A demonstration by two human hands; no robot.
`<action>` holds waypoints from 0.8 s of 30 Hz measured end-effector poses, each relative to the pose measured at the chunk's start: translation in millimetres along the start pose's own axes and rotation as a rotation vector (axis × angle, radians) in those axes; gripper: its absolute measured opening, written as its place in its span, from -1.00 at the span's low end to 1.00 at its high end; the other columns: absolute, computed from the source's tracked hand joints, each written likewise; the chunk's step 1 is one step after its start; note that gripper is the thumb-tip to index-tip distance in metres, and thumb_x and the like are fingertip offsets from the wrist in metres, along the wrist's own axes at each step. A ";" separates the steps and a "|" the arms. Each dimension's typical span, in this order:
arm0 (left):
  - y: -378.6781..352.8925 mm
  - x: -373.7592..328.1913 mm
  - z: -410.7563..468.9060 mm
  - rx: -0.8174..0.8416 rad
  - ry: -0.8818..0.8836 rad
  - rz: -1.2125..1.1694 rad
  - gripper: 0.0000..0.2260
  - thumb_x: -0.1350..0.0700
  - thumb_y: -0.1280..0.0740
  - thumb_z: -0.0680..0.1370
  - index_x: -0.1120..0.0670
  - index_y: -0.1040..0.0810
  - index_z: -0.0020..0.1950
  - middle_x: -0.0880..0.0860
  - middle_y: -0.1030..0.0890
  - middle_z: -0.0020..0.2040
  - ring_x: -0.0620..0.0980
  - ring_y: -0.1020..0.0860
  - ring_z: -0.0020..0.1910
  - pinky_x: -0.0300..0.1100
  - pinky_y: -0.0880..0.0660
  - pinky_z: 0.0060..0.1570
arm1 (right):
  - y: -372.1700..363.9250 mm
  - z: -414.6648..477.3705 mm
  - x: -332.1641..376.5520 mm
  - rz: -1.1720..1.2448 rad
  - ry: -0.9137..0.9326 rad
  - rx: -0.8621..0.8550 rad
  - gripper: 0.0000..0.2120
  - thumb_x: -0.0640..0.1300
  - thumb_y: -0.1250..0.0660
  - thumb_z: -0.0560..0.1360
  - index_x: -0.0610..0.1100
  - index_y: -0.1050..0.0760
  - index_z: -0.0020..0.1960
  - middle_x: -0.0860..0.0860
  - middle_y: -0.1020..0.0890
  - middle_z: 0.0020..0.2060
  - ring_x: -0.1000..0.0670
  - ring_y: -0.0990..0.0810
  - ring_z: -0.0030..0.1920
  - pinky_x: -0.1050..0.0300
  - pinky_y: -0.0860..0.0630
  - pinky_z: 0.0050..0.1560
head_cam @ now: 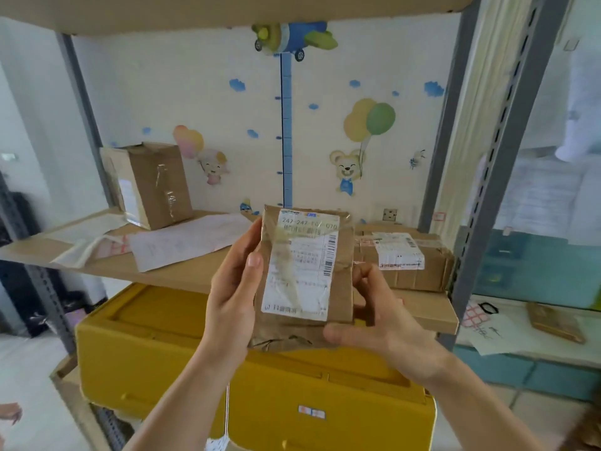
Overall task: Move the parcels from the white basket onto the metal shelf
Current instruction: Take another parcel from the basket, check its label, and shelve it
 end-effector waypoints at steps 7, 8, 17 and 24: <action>38.6 5.7 31.2 0.042 0.127 -0.026 -0.19 -0.18 -0.54 0.37 -0.12 -0.29 0.56 0.13 -0.51 0.41 0.10 -0.57 0.32 -0.05 -0.57 0.12 | 8.1 19.1 4.2 0.644 -0.116 -0.125 -0.61 0.13 -0.38 0.45 -0.05 -0.71 0.15 -0.11 -0.77 0.08 -0.09 -0.76 0.00 0.01 -0.70 -0.15; 36.0 7.6 31.3 0.082 0.168 -0.072 -0.22 -0.18 -0.56 0.35 -0.07 -0.37 0.51 0.12 -0.59 0.31 0.07 -0.63 0.21 -0.06 -0.60 0.05 | 10.4 22.9 3.9 0.688 -0.147 -0.140 -0.60 0.18 -0.24 0.52 -0.01 -0.76 0.05 -0.09 -0.79 0.03 -0.07 -0.79 -0.06 0.04 -0.72 -0.22; 30.2 1.4 19.3 -0.074 0.054 0.072 -0.74 0.17 -0.21 0.64 0.11 -0.58 0.28 0.01 -0.74 0.02 -0.05 -0.71 0.02 -0.15 -0.64 0.00 | 30.2 25.5 0.5 0.561 -0.017 -0.244 -0.15 0.32 -0.55 0.26 -0.08 -0.47 0.41 -0.22 -0.62 0.31 -0.33 -0.57 0.33 -0.40 -0.44 0.34; 45.1 -11.3 38.0 -0.186 -0.064 0.362 -0.75 0.10 -0.27 0.61 -0.03 -0.58 0.27 -0.02 -0.73 0.07 -0.10 -0.68 0.13 -0.25 -0.63 0.02 | 31.2 62.2 61.3 -0.503 0.115 -0.302 -0.36 0.05 -0.54 0.43 -0.01 -0.42 0.44 0.13 -0.63 0.27 0.14 -0.61 0.21 0.05 -0.56 0.27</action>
Point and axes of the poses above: each hand's wrist, its own z-axis towards the middle knuckle, its own y-axis out of the back of the hand, x = y × z, the point moved 8 cm from there along z, towards the middle knuckle
